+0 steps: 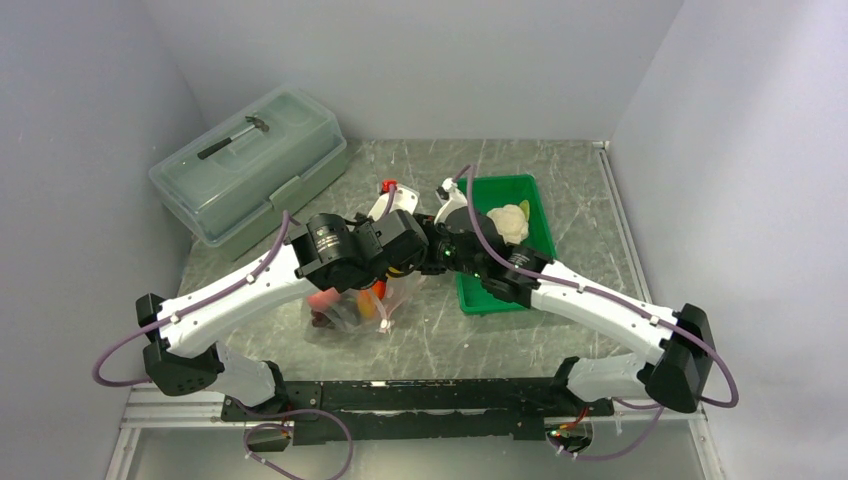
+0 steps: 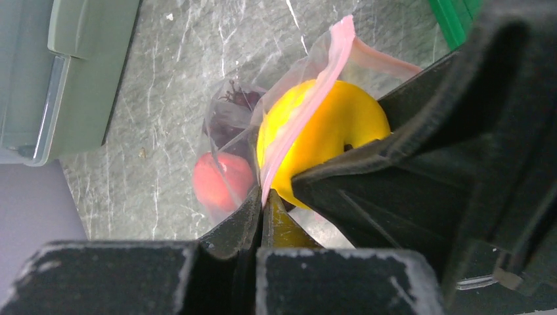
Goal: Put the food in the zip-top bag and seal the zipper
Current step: Place the fake fruit in the zipper food storage bag.
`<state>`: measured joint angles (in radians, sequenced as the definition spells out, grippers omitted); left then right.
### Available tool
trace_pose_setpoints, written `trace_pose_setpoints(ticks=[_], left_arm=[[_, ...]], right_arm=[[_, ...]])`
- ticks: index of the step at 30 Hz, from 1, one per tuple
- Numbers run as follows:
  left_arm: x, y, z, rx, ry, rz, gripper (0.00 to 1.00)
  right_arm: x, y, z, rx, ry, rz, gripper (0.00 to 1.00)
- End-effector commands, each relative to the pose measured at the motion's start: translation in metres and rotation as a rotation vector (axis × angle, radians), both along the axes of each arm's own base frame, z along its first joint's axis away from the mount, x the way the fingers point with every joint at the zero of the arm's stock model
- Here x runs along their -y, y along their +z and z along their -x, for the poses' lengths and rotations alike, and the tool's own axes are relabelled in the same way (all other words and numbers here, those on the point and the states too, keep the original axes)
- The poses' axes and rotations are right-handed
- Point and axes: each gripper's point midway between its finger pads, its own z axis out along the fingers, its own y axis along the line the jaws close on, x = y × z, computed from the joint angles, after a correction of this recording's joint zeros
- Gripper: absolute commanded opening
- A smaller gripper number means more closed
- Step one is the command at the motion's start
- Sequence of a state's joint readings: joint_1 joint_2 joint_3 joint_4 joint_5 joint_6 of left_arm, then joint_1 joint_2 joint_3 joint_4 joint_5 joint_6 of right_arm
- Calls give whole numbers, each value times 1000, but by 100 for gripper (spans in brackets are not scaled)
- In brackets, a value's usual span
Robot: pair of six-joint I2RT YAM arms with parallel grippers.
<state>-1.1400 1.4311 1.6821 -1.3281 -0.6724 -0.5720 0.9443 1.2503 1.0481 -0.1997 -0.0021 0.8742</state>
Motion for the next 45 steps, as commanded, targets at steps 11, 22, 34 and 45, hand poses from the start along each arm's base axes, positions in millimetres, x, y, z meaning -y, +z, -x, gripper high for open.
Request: trace_pose_setpoints(ticks=[11, 22, 34, 45], left_arm=[[0, 15, 1, 21, 8, 66, 3], [-2, 14, 1, 21, 15, 67, 3], [-5, 15, 2, 25, 17, 67, 4], [-10, 17, 2, 31, 24, 62, 4]], right_arm=[[-24, 24, -18, 8, -49, -114, 61], [-22, 27, -16, 17, -50, -125, 73], [-22, 26, -14, 12, -41, -127, 82], [-18, 26, -12, 12, -42, -119, 92]])
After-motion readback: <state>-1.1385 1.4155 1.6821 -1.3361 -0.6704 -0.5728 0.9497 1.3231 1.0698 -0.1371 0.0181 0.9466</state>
